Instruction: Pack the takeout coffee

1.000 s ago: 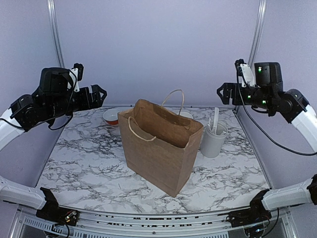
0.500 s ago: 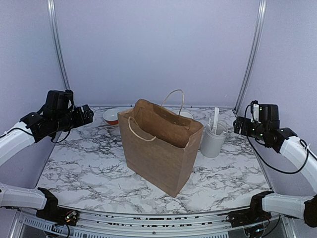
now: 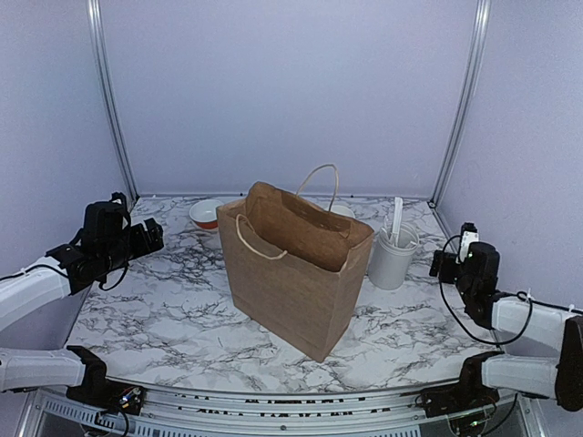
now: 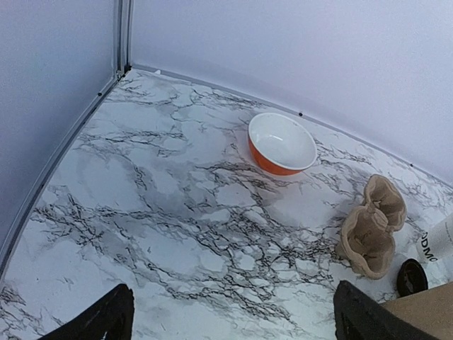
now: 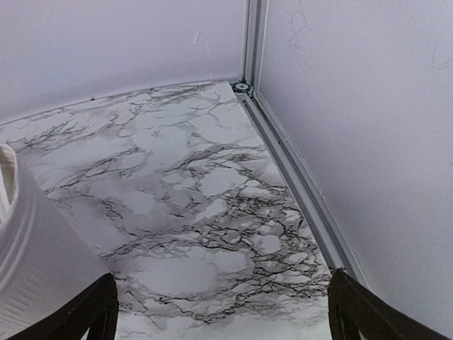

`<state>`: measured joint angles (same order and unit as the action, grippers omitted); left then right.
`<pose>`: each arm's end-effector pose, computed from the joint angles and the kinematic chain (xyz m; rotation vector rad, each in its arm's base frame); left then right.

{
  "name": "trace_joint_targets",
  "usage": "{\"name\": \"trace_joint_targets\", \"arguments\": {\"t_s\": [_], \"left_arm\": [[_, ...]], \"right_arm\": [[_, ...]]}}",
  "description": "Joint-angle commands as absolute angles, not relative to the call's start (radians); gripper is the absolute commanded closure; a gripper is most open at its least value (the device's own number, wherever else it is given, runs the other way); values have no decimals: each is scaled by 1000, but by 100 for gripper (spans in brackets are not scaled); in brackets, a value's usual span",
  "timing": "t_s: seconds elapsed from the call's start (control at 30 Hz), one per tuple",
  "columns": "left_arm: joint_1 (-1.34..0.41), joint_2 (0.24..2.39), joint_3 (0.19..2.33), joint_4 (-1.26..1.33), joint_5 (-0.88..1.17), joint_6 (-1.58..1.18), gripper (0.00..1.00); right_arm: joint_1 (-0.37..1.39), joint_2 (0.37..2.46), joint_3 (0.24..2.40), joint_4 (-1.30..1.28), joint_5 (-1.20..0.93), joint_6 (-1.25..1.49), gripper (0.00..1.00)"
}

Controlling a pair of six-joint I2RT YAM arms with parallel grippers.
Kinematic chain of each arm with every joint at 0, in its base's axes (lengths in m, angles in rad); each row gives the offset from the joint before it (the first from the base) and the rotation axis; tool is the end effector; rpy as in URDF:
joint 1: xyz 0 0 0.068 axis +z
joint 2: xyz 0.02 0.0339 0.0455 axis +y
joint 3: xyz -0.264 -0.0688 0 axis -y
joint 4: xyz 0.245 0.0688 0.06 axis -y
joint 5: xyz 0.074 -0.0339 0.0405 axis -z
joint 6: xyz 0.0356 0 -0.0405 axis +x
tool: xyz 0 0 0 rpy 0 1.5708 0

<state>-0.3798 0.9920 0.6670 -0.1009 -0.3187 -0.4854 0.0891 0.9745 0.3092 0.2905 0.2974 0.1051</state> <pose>0.2132 -0.0731 0.2686 -0.3080 1.9581 -0.2450 0.2022 0.0076 0.1884 0.2115 1.9201 -0.1596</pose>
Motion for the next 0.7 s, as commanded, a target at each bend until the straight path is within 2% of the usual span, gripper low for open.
{"name": "trace_joint_targets", "arguments": {"t_s": [0.0,0.13,0.2,0.33,0.5,0.57,0.67], "left_arm": [[-358,980,621,2,-385,-427,1],[-328,991,566,80,-406,-423,1],[-309,1001,550,115,-424,-417,1],[-283,1016,526,195,-496,-365,1],[-245,1067,515,264,-574,-284,1],[-227,1095,505,318,-600,-254,1],[-192,1154,474,433,-621,-210,1]], "right_arm": [[20,1043,210,690,332,100,0],[11,1199,125,1026,340,64,0],[11,1250,141,1060,338,58,0],[11,1375,101,1352,336,29,0],[19,1637,91,1680,255,-49,0],[27,1570,125,1503,236,-41,0],[29,1613,152,1525,225,-66,0]]}}
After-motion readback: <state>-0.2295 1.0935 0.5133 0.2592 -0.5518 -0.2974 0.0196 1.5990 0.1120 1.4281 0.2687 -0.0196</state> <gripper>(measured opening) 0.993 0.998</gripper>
